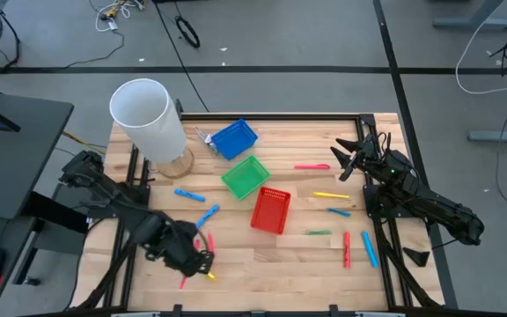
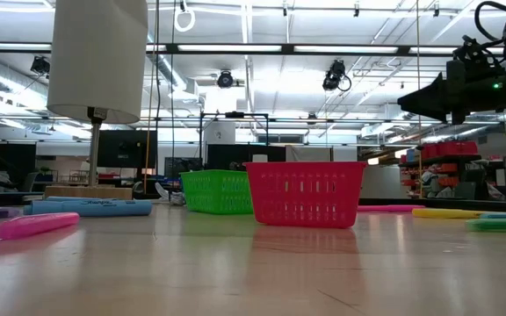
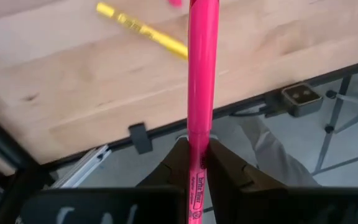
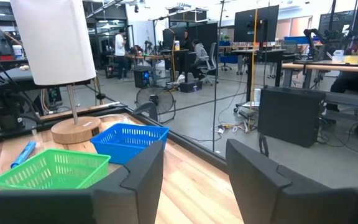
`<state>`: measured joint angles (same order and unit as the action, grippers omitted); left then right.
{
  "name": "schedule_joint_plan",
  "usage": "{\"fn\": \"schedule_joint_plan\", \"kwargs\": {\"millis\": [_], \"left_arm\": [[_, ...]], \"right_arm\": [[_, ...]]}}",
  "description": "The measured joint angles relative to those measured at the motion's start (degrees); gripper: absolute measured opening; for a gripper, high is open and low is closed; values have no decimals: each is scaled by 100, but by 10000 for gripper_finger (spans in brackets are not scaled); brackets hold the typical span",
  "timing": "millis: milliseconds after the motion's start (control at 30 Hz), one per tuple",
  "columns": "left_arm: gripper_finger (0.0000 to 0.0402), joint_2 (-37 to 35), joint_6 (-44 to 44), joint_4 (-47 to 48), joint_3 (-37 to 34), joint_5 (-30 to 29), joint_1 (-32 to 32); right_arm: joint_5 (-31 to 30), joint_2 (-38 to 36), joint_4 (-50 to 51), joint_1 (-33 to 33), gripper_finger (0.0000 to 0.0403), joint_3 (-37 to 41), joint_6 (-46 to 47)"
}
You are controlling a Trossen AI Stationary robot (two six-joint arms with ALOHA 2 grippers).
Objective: Pick & Place Markers
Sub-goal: Put the bottom pink pen into the red bin
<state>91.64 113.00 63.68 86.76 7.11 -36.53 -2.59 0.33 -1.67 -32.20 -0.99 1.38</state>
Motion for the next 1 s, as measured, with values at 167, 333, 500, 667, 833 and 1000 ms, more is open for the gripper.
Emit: {"fn": "schedule_joint_plan", "kwargs": {"millis": [167, 333, 500, 667, 833, 1000], "left_arm": [[34, 159, -445, -189, 0, 107, 465], [34, 328, -862, -446, 2, 131, 947], [34, 560, -1268, -669, 69, 191, 1402], [34, 849, -1699, -625, 450, 188, 1846], [34, 1197, -2081, -492, 917, 171, 2246], [34, 1588, -2468, -328, 1398, 177, 2605]], "right_arm": [[0, 1, 0, -1, 176, 0, 1], [-1, -1, -2, -1, 176, 1, 1], [0, 1, -2, -1, 176, 0, 1], [0, 0, -2, 1, 176, 0, 1], [0, 1, -1, 0, 176, 0, 0], [0, -1, -2, -1, 176, 0, 1]]}}
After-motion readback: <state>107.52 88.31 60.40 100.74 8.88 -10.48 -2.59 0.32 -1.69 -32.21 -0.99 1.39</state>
